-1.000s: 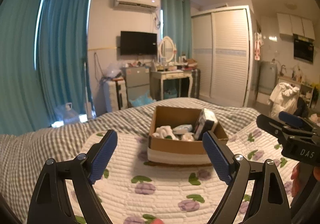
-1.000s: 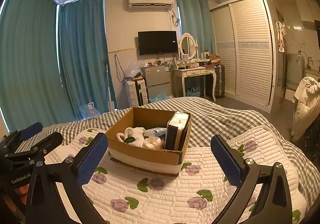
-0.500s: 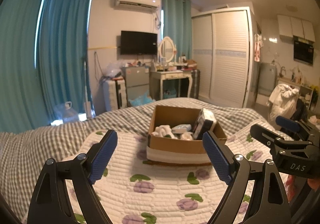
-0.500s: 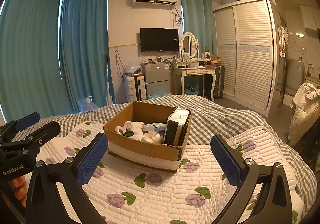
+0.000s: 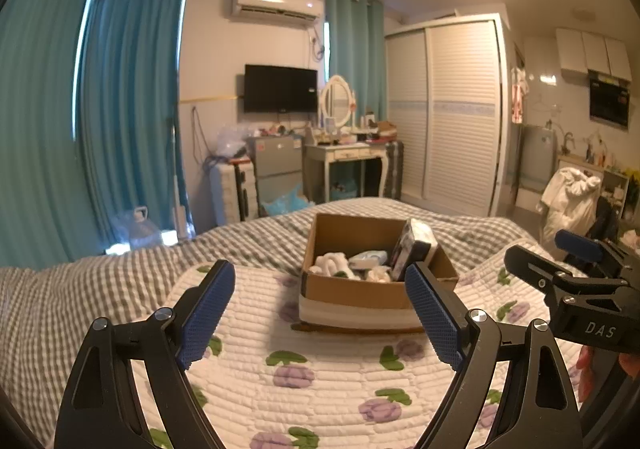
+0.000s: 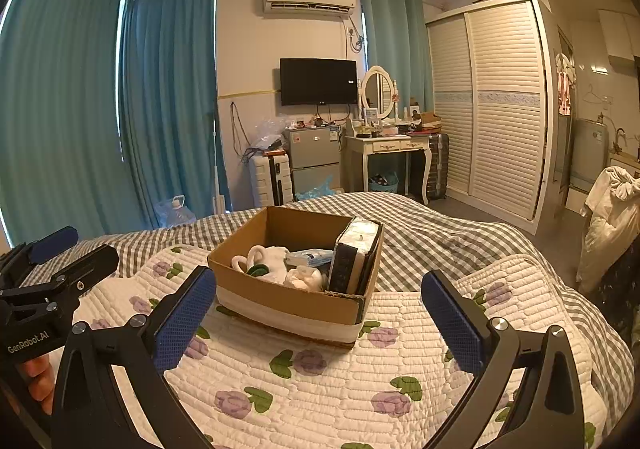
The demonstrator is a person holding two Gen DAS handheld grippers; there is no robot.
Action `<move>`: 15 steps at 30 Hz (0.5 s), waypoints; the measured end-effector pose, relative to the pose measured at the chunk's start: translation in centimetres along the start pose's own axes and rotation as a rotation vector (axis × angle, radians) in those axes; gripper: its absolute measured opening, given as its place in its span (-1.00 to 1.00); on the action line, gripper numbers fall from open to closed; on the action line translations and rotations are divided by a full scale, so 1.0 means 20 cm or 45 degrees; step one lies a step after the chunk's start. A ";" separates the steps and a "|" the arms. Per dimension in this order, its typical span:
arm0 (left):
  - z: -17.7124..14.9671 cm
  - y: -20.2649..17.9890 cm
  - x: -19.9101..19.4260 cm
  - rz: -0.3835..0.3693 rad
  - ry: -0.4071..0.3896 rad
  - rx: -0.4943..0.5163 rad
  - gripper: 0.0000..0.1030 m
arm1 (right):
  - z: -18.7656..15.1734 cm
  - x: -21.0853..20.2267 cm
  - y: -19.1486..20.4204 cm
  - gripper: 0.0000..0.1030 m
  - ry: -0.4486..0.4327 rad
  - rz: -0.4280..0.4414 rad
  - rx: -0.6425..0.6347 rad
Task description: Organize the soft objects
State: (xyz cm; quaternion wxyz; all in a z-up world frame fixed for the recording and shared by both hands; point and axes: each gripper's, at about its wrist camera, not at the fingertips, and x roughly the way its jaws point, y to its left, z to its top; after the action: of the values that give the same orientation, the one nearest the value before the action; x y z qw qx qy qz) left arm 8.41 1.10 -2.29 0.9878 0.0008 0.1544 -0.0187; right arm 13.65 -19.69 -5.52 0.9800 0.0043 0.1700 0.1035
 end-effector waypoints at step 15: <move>-0.01 -0.01 0.00 0.002 0.025 0.016 0.71 | -0.01 0.02 0.00 1.00 0.026 -0.003 0.013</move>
State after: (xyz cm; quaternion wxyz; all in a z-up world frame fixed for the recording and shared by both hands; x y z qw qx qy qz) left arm 8.37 0.84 -2.51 0.9863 0.0072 0.1639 -0.0189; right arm 13.87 -19.56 -5.82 0.9783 0.0080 0.1805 0.1015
